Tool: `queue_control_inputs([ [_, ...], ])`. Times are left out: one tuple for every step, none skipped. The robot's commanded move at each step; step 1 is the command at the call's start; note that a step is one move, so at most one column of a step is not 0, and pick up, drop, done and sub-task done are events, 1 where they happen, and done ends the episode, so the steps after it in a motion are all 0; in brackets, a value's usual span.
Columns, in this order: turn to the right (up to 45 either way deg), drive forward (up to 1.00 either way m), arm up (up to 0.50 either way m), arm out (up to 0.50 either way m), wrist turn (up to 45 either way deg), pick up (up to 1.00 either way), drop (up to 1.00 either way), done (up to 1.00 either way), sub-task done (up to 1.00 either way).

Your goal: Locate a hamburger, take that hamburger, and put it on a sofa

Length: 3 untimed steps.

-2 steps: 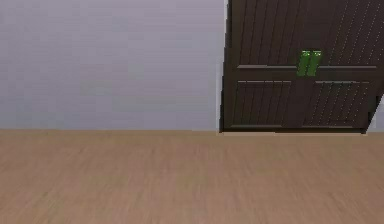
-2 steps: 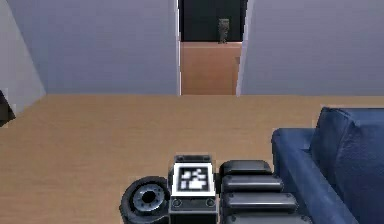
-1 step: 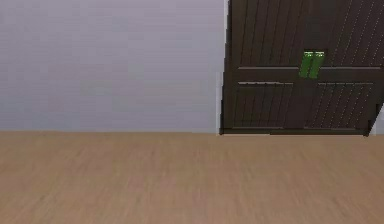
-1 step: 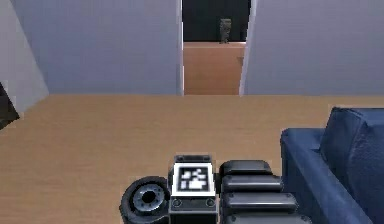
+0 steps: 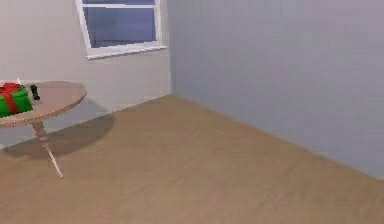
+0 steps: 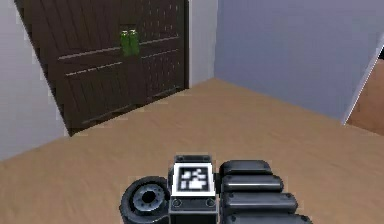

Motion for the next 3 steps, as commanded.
queue_control_inputs([
  [-39.0, 0.0, 0.0, 0.0, 0.0, 0.0, 0.0, 0.0, 0.0],
  [0.0, 0.3, 0.0, 0.0, 0.0, 0.0, 0.0, 0.0, 0.0],
  [-45.0, 0.0, 0.0, 0.0, 0.0, 0.0, 0.0, 0.0, 0.0],
])
